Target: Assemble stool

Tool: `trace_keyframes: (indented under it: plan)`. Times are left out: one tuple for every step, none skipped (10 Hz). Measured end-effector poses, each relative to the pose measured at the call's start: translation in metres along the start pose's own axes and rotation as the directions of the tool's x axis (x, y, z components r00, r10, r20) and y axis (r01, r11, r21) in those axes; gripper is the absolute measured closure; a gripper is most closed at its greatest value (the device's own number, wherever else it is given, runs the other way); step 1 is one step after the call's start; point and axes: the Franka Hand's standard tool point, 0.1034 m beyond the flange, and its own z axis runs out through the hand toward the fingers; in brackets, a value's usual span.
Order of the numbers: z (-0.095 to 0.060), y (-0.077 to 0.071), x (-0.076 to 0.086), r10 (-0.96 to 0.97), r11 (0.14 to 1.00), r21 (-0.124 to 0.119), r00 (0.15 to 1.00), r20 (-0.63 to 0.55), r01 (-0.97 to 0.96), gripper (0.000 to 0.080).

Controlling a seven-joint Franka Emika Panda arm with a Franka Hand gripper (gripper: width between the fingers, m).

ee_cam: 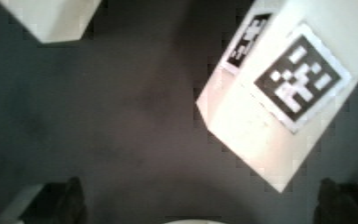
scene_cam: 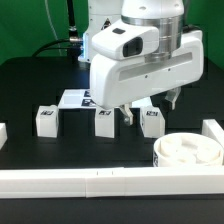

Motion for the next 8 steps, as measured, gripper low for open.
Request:
trace_keyframes:
  plan:
    - [0.000, -0.001, 0.000, 0.062, 0.998, 0.007, 0.998, -0.001, -0.062, 0.0150]
    - [0.000, -0.003, 0.001, 0.122, 0.992, 0.013, 0.993, -0.002, -0.122, 0.0150]
    - [0.000, -0.005, 0.002, 0.195, 0.981, 0.023, 0.981, -0.003, -0.195, 0.0150]
    - [0.000, -0.006, 0.002, 0.249, 0.968, 0.032, 0.969, -0.002, -0.248, 0.0150]
    - [0.000, -0.008, 0.003, 0.290, 0.956, 0.040, 0.957, -0.002, -0.289, 0.0150]
    - [0.000, -0.009, 0.003, 0.338, 0.940, 0.045, 0.941, 0.000, -0.338, 0.0150]
    - [0.001, -0.015, 0.004, 0.472, 0.880, 0.046, 0.881, 0.014, -0.472, 0.0150]
    - [0.002, -0.016, 0.004, 0.478, 0.877, 0.047, 0.878, 0.017, -0.479, 0.0150]
